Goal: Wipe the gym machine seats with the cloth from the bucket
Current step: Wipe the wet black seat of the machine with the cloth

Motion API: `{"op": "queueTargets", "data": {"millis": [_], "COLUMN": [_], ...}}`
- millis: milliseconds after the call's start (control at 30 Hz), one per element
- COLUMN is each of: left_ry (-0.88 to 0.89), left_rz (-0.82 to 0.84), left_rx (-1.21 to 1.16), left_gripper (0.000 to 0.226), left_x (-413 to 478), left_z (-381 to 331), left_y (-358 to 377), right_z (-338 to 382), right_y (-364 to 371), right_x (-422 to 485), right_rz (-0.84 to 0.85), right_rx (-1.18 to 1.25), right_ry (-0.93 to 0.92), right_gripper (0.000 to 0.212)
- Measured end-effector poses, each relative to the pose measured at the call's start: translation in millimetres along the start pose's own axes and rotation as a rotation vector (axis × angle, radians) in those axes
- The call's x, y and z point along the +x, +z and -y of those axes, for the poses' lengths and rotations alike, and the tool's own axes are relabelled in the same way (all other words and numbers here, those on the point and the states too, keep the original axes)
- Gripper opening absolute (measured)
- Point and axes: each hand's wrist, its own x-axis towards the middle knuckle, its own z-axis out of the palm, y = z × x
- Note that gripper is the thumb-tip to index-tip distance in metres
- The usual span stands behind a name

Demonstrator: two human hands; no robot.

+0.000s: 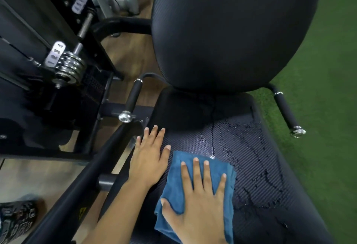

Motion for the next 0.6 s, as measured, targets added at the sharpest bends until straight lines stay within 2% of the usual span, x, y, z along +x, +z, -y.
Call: {"op": "queueTargets", "data": {"millis": [100,333,600], "left_ry": [0.026,0.033,0.042], "left_rz": [0.008,0.008,0.02], "left_rx": [0.073,0.076,0.103], "left_gripper": [0.08,0.079,0.079], "left_x": [-0.8,-0.6,-2.0], "left_z": [4.4,6.7,5.8], "left_y": [4.0,2.1,1.1], "right_z": [-8.4,-47.6,-81.0], "right_y": [0.2,-3.5,-1.4], "right_x": [13.7,43.1,-32.9], "right_rz": [-0.062,-0.092,-0.191], "right_rx": [0.015,0.034,0.114], "right_ry": [-0.001,0.06,0.052], "right_gripper": [0.078,0.062,0.064]}}
